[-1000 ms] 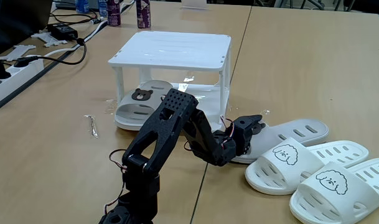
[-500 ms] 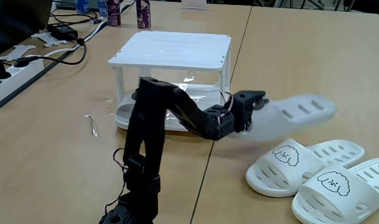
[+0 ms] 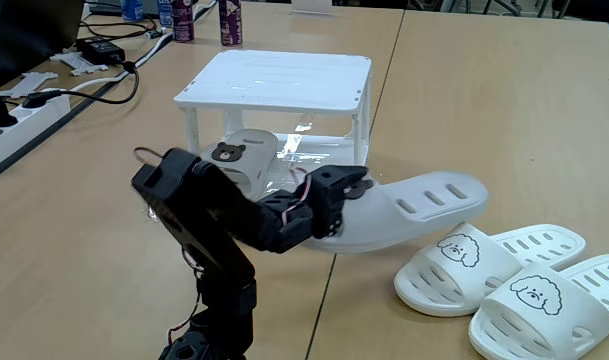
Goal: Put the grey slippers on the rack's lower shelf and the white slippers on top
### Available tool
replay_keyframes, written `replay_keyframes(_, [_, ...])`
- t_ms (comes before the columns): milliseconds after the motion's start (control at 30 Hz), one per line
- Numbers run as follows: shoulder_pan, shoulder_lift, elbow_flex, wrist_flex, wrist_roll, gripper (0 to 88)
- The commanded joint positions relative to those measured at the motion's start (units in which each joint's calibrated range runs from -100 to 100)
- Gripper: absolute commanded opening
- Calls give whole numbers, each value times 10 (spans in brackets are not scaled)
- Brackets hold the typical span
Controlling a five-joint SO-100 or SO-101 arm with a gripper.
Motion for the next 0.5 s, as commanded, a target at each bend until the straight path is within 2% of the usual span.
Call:
replay_keyframes(0, [-35, -100, 50, -6, 4, 8])
replay_keyframes(467, [-210, -49, 53, -6, 4, 8])
